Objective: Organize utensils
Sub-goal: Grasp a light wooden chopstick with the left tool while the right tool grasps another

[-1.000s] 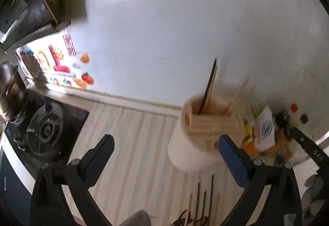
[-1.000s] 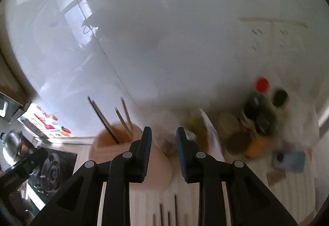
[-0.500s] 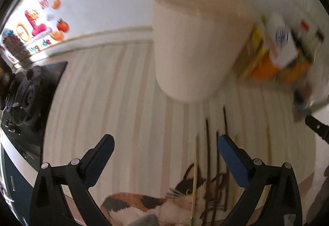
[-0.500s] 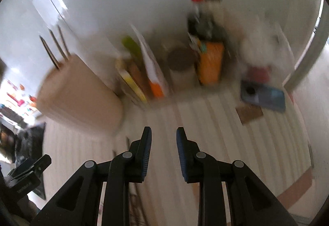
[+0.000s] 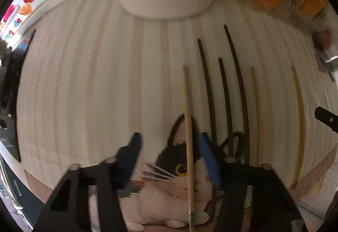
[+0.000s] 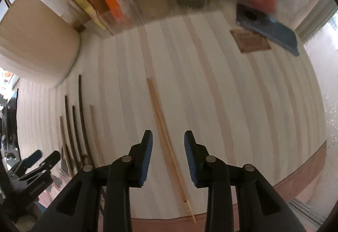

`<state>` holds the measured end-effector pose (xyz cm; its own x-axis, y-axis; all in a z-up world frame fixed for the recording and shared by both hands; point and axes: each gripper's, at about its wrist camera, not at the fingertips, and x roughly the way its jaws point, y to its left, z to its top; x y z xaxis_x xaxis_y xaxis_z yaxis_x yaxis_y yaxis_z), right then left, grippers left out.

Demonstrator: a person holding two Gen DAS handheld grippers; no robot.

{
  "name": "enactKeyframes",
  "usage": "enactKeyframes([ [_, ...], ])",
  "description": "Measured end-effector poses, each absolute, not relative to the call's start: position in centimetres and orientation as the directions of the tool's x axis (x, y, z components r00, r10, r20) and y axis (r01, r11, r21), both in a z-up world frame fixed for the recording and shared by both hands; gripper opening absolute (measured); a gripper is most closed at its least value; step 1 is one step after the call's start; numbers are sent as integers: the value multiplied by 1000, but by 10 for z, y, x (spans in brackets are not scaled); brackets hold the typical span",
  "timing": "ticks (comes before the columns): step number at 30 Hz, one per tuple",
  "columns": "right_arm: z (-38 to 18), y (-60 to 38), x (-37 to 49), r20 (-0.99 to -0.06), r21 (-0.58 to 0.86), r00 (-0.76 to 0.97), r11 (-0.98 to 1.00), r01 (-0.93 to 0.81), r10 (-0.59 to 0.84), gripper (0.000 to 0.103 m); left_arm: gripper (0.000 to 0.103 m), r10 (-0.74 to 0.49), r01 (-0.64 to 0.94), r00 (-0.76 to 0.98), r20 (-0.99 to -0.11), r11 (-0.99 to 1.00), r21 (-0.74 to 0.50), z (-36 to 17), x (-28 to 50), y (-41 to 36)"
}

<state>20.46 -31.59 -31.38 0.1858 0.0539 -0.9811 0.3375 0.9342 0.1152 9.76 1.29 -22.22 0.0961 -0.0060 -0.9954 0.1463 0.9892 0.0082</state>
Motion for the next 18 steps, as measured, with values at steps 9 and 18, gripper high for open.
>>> enactKeyframes([
  [9, -316, -289, 199, -982, 140, 157, 958, 250, 102, 37, 4, 12, 184, 114, -993, 982, 33, -221, 82, 18],
  [18, -336, -221, 215, -983, 160, 113, 979, 129, 146, 38, 4, 27, 89, 106, -994, 995, 37, -212, 72, 67],
])
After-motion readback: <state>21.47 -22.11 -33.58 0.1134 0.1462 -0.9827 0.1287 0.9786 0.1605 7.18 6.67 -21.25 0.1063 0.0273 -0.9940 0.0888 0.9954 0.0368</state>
